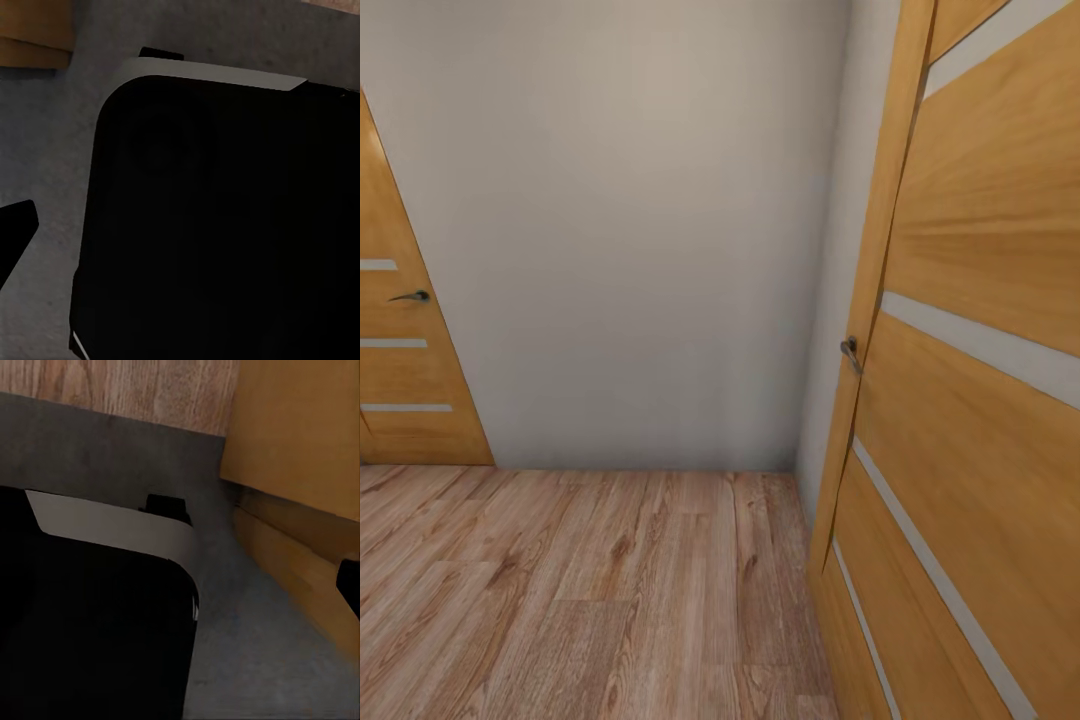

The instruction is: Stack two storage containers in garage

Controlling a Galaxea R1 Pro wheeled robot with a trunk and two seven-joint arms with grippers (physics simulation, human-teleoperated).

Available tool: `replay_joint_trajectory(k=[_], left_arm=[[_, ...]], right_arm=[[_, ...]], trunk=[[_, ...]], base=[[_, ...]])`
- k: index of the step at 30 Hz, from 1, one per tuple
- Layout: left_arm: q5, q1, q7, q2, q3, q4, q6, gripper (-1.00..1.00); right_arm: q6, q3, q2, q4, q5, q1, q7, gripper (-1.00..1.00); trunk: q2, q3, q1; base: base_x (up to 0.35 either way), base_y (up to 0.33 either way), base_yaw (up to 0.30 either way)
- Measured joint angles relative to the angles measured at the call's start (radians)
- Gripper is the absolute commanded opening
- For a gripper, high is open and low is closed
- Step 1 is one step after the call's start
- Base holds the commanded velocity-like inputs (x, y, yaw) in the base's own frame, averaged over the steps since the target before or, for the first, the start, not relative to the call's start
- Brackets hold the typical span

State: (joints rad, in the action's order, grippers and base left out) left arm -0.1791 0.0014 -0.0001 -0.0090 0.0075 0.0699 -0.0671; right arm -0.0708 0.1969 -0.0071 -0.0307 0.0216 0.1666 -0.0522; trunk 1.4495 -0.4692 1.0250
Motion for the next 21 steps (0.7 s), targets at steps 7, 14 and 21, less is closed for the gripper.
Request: replay_joint_trajectory(k=[7, 14, 21], left_arm=[[0.0, 0.0, 0.0, 0.0, 0.0, 0.0, 0.0, 1.0], [0.0, 0.0, 0.0, -0.001, 0.0, 0.0, 0.0, 1.0], [0.001, 0.0, 0.0, -0.003, 0.0, 0.0, 0.0, 1.0]], right_arm=[[-0.019, 0.001, -0.005, 0.0, -0.002, -0.031, 0.005, 1.0], [-0.022, 0.003, -0.006, 0.001, -0.008, -0.034, 0.009, 1.0], [-0.023, 0.005, -0.006, 0.002, -0.01, -0.034, 0.009, 1.0]], trunk=[[0.0, 0.0, 0.0], [0.0, 0.0, 0.0], [0.0, 0.0, 0.0]], base=[[0.0, 0.0, 0.0], [0.0, 0.0, 0.0], [0.0, 0.0, 0.0]])
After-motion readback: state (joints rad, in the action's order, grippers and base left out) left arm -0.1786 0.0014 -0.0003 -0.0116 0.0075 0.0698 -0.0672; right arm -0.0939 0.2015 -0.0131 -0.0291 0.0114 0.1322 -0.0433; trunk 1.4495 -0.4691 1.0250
